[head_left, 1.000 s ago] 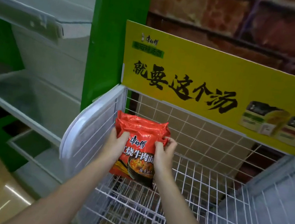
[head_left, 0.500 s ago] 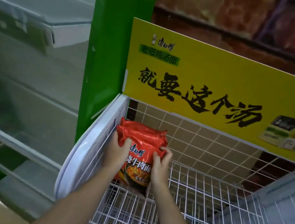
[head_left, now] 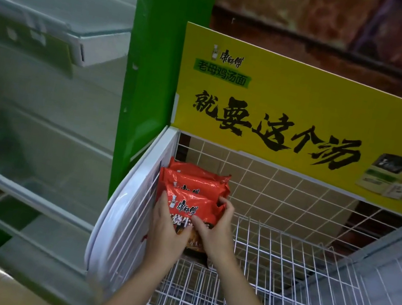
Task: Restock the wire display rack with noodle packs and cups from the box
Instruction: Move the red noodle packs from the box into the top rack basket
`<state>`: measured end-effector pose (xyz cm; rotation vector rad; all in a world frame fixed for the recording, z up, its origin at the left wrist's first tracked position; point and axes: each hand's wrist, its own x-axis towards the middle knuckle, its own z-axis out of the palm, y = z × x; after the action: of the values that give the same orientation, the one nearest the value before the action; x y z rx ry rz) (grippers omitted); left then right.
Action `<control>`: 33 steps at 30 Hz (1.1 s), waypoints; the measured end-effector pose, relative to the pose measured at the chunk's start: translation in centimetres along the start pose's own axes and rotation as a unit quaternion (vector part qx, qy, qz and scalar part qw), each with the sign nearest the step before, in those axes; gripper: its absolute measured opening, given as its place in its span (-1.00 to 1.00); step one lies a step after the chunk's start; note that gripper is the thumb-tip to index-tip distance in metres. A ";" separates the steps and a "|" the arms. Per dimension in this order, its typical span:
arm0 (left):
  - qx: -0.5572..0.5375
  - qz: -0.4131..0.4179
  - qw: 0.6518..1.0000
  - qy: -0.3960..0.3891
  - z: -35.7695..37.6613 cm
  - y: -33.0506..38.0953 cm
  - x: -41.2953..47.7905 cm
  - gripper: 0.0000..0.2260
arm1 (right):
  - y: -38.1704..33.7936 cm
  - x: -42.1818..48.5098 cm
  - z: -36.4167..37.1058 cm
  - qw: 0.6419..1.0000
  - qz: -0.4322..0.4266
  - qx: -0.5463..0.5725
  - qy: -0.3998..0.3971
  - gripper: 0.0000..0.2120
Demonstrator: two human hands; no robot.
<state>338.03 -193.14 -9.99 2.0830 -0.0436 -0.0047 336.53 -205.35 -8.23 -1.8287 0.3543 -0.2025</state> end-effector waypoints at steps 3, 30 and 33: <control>-0.017 0.015 0.999 0.026 -0.3 0.0 0.7 -0.17 | -0.2 0.7 0.8 0.998 -0.030 -0.039 0.049 -0.33; 0.095 0.125 0.982 0.101 1.5 10.0 -13.5 -0.56 | -3.3 -10.2 -11.1 0.997 -0.013 0.016 0.074 -0.49; 0.068 0.145 0.984 0.073 2.3 11.3 -17.3 -0.58 | -3.5 -14.7 -14.0 0.994 -0.007 0.050 0.096 -0.52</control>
<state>320.40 -200.12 -1.48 2.1900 -0.2642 0.3368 318.76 -212.13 -0.31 -1.7183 0.4575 -0.4008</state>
